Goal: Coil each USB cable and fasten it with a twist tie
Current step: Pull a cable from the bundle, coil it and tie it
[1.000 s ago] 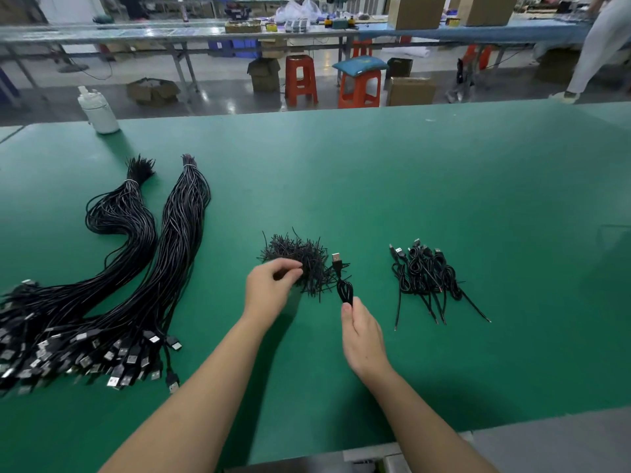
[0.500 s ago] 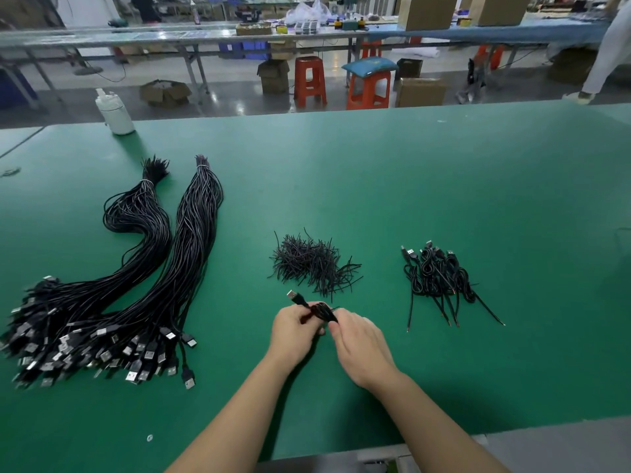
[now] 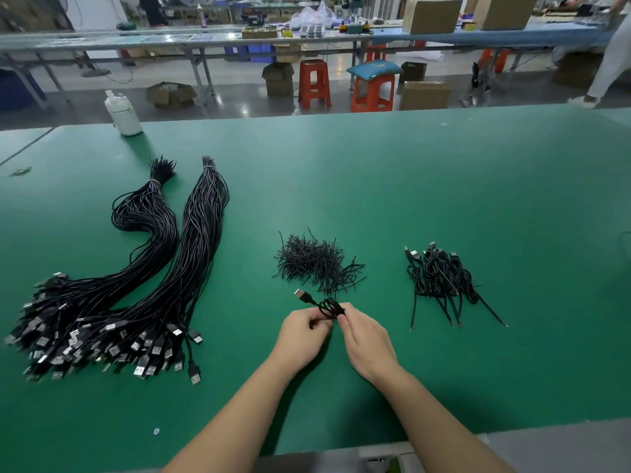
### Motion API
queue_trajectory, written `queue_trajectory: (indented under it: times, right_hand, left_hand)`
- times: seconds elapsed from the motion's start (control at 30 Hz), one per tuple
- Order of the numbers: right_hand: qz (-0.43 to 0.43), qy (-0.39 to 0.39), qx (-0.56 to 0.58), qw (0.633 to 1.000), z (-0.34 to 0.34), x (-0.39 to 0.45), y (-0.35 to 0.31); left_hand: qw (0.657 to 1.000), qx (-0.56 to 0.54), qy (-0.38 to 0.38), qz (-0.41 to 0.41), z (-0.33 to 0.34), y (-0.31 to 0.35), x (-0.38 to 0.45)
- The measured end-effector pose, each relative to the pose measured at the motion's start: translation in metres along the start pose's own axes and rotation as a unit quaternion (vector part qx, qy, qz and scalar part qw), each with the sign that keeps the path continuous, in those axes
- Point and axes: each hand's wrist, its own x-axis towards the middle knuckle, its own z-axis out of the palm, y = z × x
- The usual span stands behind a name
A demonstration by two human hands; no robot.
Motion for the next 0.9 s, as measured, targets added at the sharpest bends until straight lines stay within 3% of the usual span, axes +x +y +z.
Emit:
queue_trajectory:
  times: [0.17,0.3,0.5,0.6,0.9]
  right_hand:
    - [0.031,0.005,0.026,0.999,0.001,0.0,0.002]
    - [0.032,0.004,0.031,0.999,0.0,0.0,0.002]
    - [0.026,0.007,0.03,0.999,0.0,-0.001,0.002]
    - [0.026,0.008,0.032,0.999,-0.001,-0.001,0.001]
    - [0.037,0.001,0.021,0.999,0.0,0.001,0.001]
  left_hand:
    - [0.996,0.02,0.086,-0.022,0.008,0.0,-0.009]
    - [0.996,0.062,0.068,-0.009,0.01,0.006,-0.012]
    - [0.991,0.062,0.105,-0.06,0.01,0.012,-0.014]
    - [0.991,0.079,0.082,-0.075,0.009,0.013,-0.014]
    - [0.993,0.088,0.076,0.007,0.015,0.016,-0.011]
